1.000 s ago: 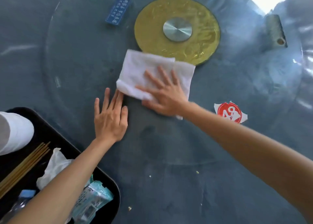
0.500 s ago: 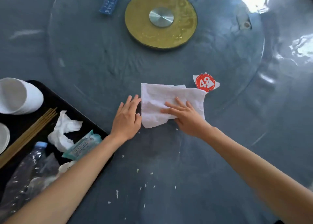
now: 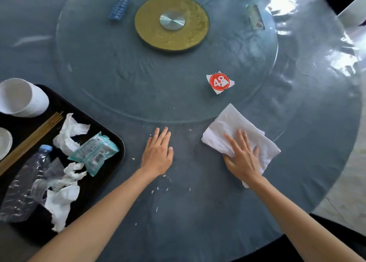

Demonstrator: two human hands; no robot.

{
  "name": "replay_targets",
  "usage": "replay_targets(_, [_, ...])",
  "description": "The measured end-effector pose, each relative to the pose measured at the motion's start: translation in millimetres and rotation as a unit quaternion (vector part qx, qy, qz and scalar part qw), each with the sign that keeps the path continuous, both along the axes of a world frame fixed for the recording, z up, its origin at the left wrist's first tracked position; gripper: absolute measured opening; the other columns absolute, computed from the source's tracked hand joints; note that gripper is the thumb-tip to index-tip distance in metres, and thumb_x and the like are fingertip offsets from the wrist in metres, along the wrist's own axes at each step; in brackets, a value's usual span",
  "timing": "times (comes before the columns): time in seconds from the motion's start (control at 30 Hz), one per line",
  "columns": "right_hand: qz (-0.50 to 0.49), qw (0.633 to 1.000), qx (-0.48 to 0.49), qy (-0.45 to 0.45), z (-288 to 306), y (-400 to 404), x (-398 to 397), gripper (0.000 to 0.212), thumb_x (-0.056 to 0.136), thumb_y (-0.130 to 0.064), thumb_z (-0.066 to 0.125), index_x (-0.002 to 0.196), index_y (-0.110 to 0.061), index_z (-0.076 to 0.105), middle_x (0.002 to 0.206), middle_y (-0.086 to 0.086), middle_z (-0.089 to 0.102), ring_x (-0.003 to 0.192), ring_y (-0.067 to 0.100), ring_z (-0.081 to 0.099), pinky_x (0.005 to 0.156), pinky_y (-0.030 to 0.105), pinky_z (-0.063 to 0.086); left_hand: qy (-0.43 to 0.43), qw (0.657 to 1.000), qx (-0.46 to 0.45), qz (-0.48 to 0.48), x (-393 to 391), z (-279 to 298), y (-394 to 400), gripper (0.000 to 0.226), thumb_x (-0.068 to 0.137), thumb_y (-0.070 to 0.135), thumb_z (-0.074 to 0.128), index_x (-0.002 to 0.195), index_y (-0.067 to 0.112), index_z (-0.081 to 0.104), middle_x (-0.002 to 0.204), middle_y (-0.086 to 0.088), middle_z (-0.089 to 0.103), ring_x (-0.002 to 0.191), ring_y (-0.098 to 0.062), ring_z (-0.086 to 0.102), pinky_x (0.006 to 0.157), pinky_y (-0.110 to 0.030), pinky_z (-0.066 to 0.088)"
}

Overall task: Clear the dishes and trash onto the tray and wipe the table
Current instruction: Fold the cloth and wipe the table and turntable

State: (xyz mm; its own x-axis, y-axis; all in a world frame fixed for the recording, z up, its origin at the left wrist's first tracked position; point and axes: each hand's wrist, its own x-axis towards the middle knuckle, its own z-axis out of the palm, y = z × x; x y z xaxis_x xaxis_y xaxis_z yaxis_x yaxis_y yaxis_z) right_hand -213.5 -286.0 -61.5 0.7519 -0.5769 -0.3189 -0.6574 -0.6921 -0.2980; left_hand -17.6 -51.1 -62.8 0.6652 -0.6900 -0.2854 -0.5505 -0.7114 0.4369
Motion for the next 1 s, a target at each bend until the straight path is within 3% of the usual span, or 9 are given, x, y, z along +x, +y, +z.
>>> replay_targets(0.13, [-0.054, 0.998, 0.011, 0.031, -12, 5, 33, 0.063, 0.103, -0.049, 0.037, 0.157, -0.061, 0.005, 0.172, -0.007, -0.02, 0.157, 0.019, -0.021, 0.117, 0.071, -0.013, -0.02, 0.999, 0.041, -0.026, -3, -12, 18, 0.063, 0.106, 0.034, 0.031, 0.163, 0.023, 0.005, 0.171, 0.005, -0.005, 0.158, -0.021, -0.005, 0.127, -0.042, 0.003])
replay_targets(0.3, [-0.082, 0.995, 0.007, 0.062, -21, 46, 70, 0.057, 0.102, -0.058, 0.02, 0.152, -0.066, -0.005, 0.17, -0.006, -0.026, 0.155, 0.022, -0.029, 0.111, 0.074, -0.018, -0.033, 0.997, 0.051, -0.055, -1, -16, 28, 0.065, 0.107, 0.039, 0.028, 0.162, 0.022, -0.002, 0.17, 0.004, -0.011, 0.157, -0.02, -0.008, 0.127, -0.041, -0.001])
replay_targets(0.53, [0.026, 0.998, 0.045, 0.04, -15, 116, 110, 0.054, 0.103, -0.062, 0.021, 0.152, -0.067, -0.001, 0.169, -0.01, -0.028, 0.153, 0.022, -0.032, 0.11, 0.07, -0.026, -0.006, 0.998, 0.028, -0.05, 6, -10, 51, 0.078, 0.101, 0.026, 0.041, 0.161, 0.007, -0.003, 0.171, -0.007, -0.002, 0.158, -0.019, -0.003, 0.127, -0.034, -0.003])
replay_targets(0.67, [0.084, 0.994, 0.058, 0.029, -14, 139, 127, 0.054, 0.102, -0.064, 0.019, 0.152, -0.068, 0.0, 0.171, -0.012, -0.022, 0.154, 0.021, -0.03, 0.11, 0.068, -0.027, 0.012, 0.998, -0.043, 0.033, 2, 2, 61, 0.088, 0.095, 0.012, 0.051, 0.157, -0.005, -0.01, 0.169, -0.019, -0.005, 0.157, -0.027, 0.004, 0.123, -0.026, -0.006])
replay_targets(0.77, [0.159, 0.984, 0.067, 0.032, -13, 148, 122, 0.053, 0.102, -0.062, 0.02, 0.152, -0.068, 0.004, 0.169, -0.016, -0.023, 0.154, 0.019, -0.03, 0.111, 0.068, -0.025, 0.023, 0.992, -0.095, 0.074, 1, 12, 66, 0.093, 0.088, -0.004, 0.05, 0.158, 0.001, -0.011, 0.169, -0.019, -0.008, 0.157, -0.031, 0.006, 0.124, -0.027, 0.0])
replay_targets(0.87, [0.215, 0.971, 0.096, 0.031, -8, 146, 110, 0.049, 0.106, -0.056, 0.03, 0.151, -0.069, 0.017, 0.171, -0.019, -0.012, 0.156, 0.016, -0.024, 0.115, 0.068, -0.021, -0.014, 0.996, -0.076, 0.054, 7, 19, 72, 0.098, 0.081, -0.011, 0.057, 0.163, 0.015, 0.01, 0.169, -0.017, -0.009, 0.153, -0.039, 0.013, 0.124, -0.04, 0.018])
replay_targets(1.0, [0.268, 0.949, 0.165, 0.038, 7, 138, 93, 0.045, 0.107, -0.055, 0.033, 0.151, -0.062, 0.032, 0.168, -0.029, 0.005, 0.159, 0.013, -0.009, 0.118, 0.07, -0.013, -0.075, 0.993, -0.012, -0.087, 9, 23, 80, 0.081, 0.081, 0.002, 0.068, 0.153, 0.028, 0.042, 0.171, 0.002, 0.009, 0.157, -0.032, 0.003, 0.125, -0.047, 0.008])
